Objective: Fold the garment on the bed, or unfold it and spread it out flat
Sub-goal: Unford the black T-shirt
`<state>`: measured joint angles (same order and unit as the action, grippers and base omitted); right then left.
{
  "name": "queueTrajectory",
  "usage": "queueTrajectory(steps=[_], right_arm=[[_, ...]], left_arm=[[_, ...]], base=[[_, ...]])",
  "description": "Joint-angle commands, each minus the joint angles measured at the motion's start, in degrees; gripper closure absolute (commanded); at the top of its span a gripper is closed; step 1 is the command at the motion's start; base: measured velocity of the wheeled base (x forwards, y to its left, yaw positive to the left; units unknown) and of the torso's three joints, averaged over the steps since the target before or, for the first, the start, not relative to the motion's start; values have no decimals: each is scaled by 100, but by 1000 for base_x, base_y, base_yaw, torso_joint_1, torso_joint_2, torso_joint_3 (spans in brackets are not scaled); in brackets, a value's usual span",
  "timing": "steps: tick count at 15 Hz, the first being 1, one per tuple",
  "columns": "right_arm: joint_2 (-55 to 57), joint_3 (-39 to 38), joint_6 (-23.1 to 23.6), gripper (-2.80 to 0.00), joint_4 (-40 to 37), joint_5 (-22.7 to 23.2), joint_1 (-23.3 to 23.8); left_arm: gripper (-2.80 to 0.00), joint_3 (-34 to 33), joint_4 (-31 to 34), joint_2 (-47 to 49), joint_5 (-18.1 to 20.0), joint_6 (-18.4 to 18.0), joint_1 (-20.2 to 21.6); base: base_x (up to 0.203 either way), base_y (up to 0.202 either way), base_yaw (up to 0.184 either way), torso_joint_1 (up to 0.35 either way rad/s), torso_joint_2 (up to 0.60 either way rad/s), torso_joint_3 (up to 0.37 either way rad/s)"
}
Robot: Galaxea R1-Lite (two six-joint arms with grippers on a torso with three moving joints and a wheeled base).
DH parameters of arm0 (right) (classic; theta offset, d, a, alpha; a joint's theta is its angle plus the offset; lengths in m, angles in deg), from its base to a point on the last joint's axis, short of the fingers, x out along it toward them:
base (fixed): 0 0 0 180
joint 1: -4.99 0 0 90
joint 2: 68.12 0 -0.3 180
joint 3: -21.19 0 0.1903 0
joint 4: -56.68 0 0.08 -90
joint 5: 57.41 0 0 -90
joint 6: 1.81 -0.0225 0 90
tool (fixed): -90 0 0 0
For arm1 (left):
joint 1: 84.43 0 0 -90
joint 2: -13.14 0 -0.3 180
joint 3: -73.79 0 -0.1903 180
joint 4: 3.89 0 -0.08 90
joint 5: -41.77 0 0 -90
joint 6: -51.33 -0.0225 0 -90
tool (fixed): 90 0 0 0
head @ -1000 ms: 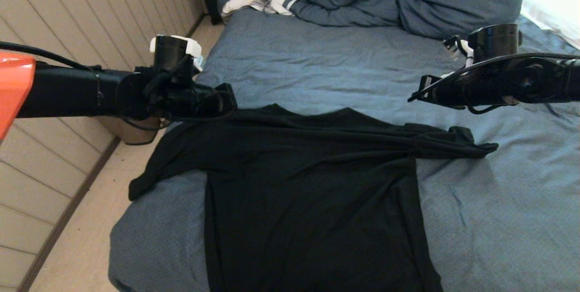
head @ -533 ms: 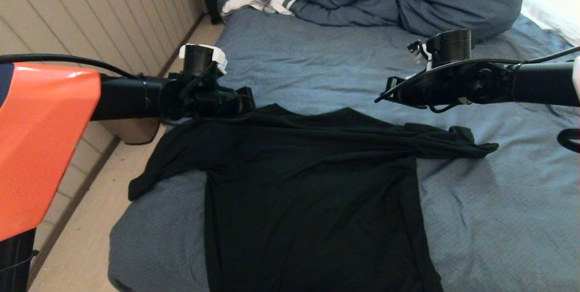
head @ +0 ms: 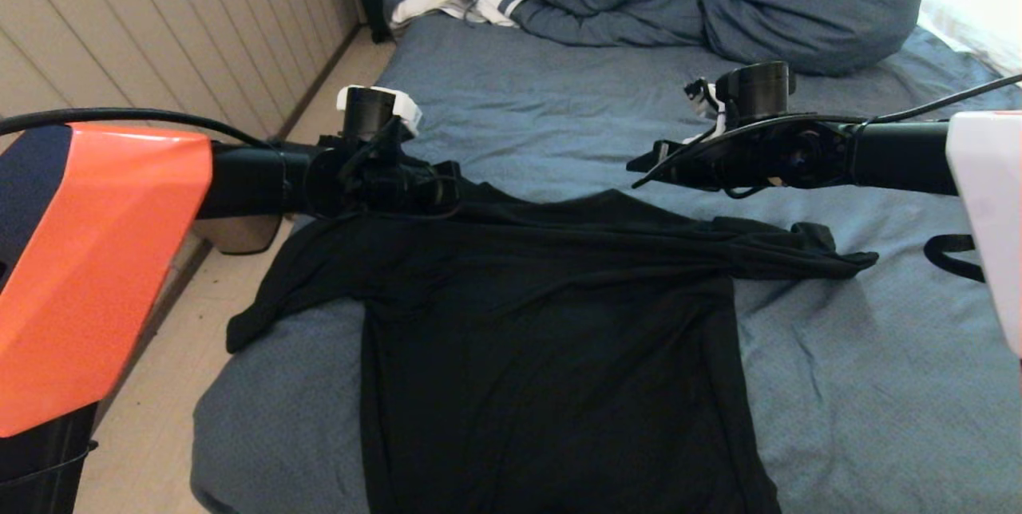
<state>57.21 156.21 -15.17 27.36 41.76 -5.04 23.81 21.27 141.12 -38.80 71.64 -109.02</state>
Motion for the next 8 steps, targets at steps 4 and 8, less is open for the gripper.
queueTrajectory(steps=[4, 8], right_arm=[[237, 6, 123, -280, 59, -3, -26], [331, -54, 323, -280, 59, 6, -77]], left_arm=[[-280, 33, -109, 319, -19, -150, -2], [-280, 68, -118, 343, -63, -150, -2]], base=[[0, 0, 0, 0, 0, 0], [0, 0, 0, 0, 0, 0]])
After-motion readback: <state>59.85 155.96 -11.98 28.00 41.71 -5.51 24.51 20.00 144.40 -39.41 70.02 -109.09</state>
